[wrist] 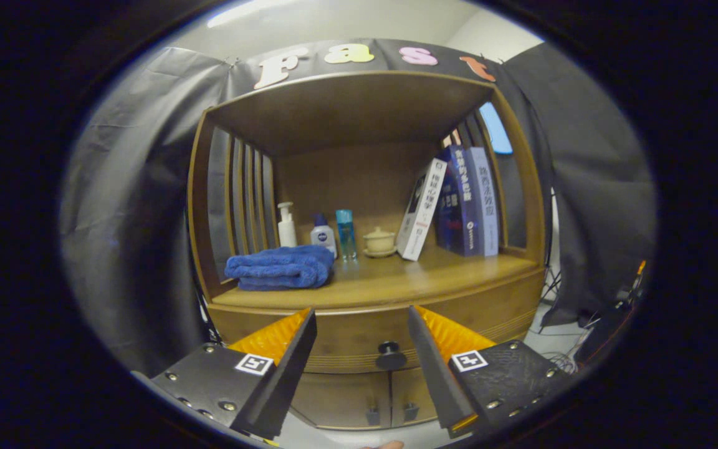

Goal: Pull open the drawer, take out the items inside it, and place them on the countertop above the cabinet.

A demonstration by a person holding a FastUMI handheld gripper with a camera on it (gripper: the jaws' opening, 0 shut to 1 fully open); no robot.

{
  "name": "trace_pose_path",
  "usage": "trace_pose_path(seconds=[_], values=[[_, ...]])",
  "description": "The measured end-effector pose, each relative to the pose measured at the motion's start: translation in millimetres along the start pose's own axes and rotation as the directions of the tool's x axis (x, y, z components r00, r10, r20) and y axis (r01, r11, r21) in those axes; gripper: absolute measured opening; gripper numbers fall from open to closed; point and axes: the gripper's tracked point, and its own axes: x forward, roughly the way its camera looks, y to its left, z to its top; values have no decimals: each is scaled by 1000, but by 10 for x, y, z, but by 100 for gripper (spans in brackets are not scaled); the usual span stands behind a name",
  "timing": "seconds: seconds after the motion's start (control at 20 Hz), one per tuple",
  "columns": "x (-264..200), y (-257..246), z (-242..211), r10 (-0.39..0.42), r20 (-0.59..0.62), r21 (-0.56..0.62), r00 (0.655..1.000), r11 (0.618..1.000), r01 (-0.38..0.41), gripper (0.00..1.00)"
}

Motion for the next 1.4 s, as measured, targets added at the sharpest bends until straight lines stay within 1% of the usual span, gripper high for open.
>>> trace_pose_path(seconds=[0.25, 0.35, 0.5, 0.55, 0.65, 0.7, 0.8, 0.9, 1.0, 1.05, 1.1, 1.15, 1.25, 1.3, 1.35, 1.4], values=[[239, 36, -393, 5, -73, 8, 997, 1000, -5, 89], [312, -5, -508, -12, -97, -9, 995, 1000, 11, 89], [425, 16, -650, -11, -128, -35, 992, 999, 6, 89], [440, -7, -631, -18, -116, -42, 993, 999, 13, 89], [503, -132, -638, -64, -118, -52, 991, 997, 58, 89], [509, -201, -649, -94, -120, -56, 988, 995, 88, 84], [535, -267, -652, -111, -126, -61, 986, 993, 104, 76], [633, -352, -728, -117, -153, -71, 981, 992, 107, 76], [673, -414, -865, -120, -206, -94, 971, 990, 102, 70], [753, -525, -949, -161, -232, -125, 959, 983, 134, 65], [563, -496, -907, -146, -249, -131, 957, 985, 117, 60], [668, -500, -931, -137, -257, -132, 957, 986, 106, 55], [708, -523, -961, -125, -255, -127, 959, 987, 95, 45], [673, -517, -952, -120, -255, -120, 959, 989, 92, 45], [690, -523, -971, -122, -266, -112, 956, 989, 95, 39], [680, -515, -978, -127, -269, -120, 955, 988, 98, 36]])
